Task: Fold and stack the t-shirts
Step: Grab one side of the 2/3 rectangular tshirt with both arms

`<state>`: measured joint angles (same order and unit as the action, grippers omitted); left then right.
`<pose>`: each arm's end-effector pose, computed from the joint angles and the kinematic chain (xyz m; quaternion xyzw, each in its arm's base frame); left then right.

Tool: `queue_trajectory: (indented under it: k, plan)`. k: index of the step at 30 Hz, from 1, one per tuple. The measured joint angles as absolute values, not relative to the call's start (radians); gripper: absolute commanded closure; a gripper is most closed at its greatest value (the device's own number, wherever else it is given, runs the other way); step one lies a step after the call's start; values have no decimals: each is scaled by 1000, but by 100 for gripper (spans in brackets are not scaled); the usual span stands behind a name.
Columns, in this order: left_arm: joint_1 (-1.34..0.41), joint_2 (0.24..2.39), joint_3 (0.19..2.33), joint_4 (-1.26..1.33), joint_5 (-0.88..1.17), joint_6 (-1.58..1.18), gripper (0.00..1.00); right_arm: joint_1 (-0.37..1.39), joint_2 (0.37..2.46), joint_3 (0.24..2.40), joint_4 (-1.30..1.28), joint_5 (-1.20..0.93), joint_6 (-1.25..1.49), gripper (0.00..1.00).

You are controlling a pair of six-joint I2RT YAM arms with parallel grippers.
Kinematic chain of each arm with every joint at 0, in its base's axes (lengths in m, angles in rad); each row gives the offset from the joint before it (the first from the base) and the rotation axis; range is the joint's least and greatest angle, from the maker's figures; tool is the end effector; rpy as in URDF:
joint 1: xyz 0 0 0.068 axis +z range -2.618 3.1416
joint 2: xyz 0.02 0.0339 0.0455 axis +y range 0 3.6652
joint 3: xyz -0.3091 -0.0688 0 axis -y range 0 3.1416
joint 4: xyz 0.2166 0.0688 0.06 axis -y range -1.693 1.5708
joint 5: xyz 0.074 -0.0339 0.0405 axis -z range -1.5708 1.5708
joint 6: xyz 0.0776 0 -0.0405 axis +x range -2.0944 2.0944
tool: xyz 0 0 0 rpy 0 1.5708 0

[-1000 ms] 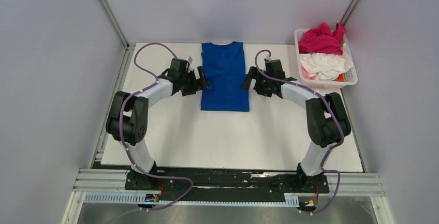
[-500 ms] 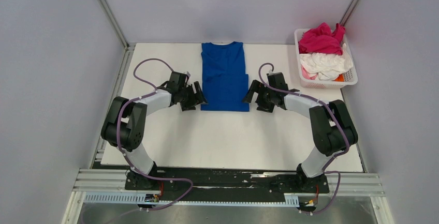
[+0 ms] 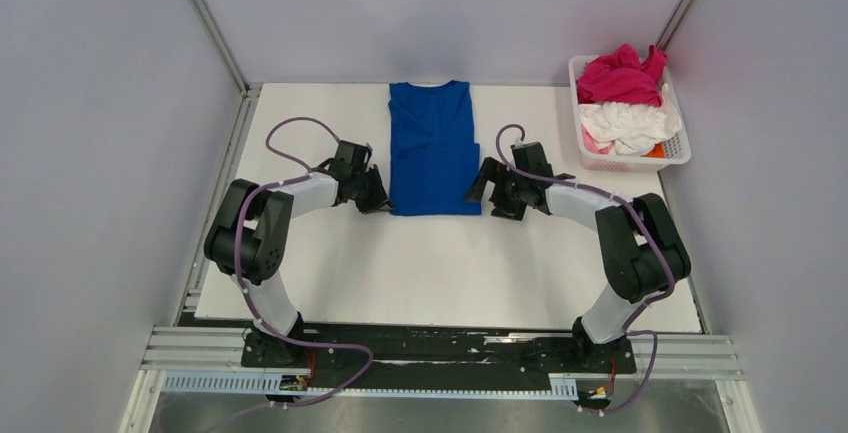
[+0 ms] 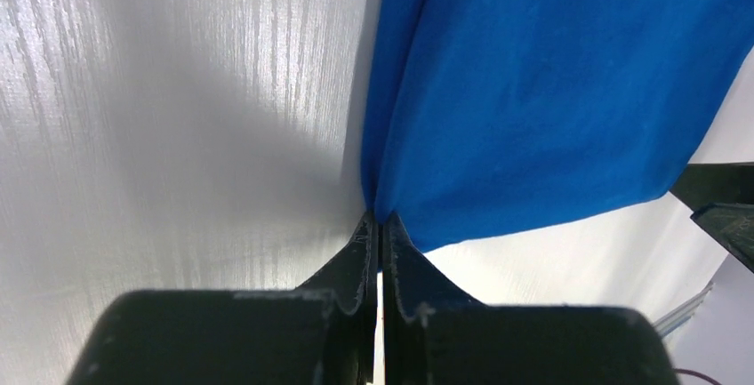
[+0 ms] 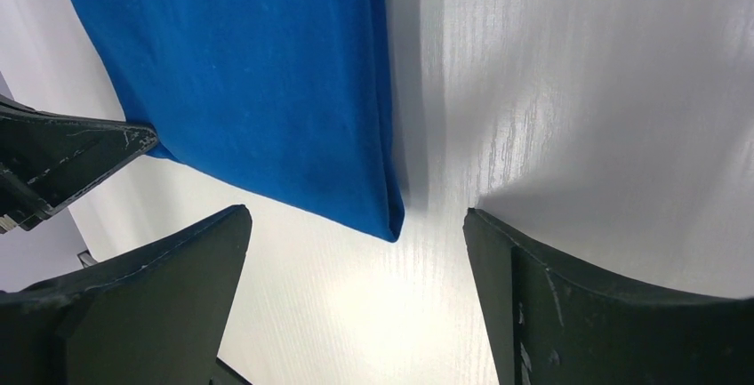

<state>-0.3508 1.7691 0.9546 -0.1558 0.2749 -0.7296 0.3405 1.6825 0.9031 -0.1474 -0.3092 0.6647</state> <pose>0.3282 -0.1425 0.1775 -0.1384 0.9370 -0.2629 0.1839 0.3121 0.1356 0.1928 0.1032 0.9329 0.2786 0.2037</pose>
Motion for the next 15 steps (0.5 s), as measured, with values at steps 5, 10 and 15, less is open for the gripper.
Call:
queue_trajectory:
  k: [5,10,15]
  plan:
    - [-354,1769,956,-159,267,-730,100,348,1683,899,-146,-309,677,18]
    - [-355,1769,956,-159,265,-731,100,354,1703,898,-137,-308,696,41]
    - [-358,1767,956,-160,258,-730,100,357,1731,898,-120,-305,714,57]
